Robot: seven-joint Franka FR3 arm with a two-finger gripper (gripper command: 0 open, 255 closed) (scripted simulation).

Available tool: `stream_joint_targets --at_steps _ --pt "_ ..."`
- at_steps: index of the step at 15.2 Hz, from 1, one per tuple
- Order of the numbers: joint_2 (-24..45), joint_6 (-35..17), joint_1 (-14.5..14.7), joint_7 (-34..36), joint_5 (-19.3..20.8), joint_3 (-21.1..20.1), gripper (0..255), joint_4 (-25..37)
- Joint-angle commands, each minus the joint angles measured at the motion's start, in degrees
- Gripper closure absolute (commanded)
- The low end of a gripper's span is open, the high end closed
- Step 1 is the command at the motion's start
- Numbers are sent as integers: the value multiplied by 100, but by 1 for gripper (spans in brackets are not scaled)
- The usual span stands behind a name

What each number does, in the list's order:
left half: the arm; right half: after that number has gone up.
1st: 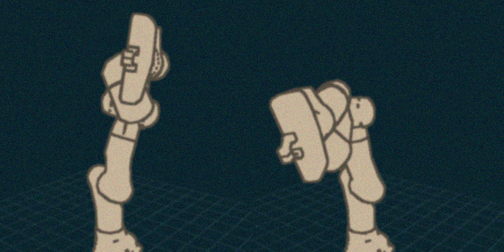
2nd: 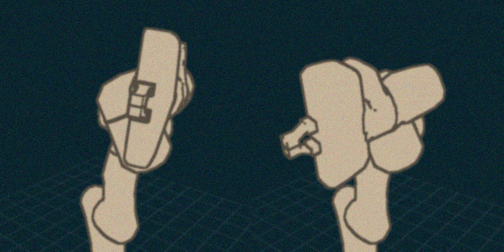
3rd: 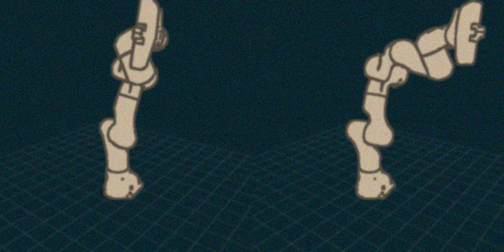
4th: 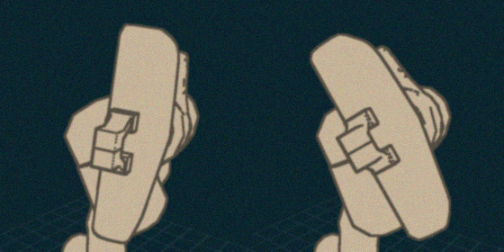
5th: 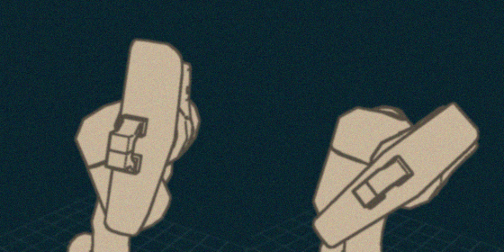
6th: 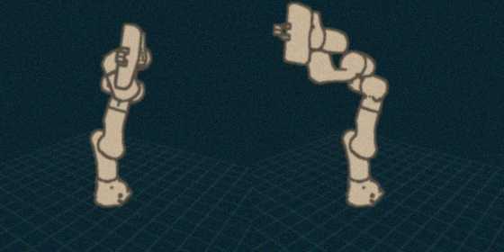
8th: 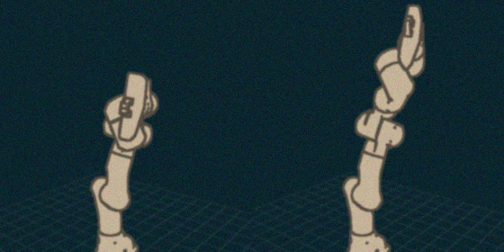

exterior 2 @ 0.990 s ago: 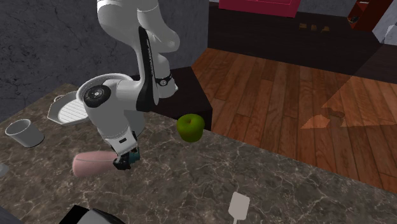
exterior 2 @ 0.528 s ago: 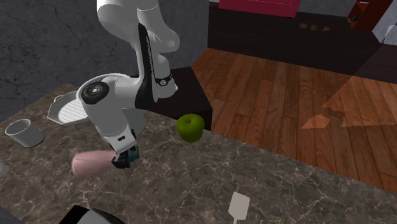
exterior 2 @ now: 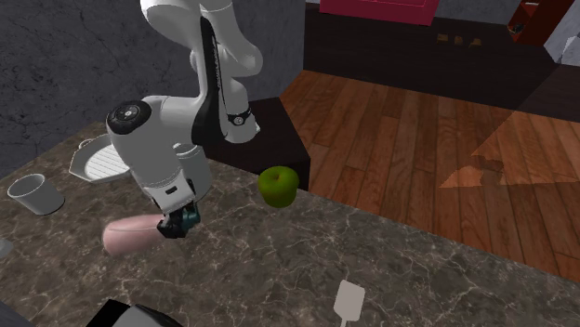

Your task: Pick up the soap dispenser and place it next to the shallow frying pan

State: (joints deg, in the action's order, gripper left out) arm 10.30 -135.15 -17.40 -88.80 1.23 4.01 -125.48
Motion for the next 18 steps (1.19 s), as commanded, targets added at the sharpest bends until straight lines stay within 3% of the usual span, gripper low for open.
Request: stream_joint_targets --at_steps 1,18 --pt "-127 175 -1 -4 8 5 255 49" --pt "-814 1412 11 -2 45 7 255 599"
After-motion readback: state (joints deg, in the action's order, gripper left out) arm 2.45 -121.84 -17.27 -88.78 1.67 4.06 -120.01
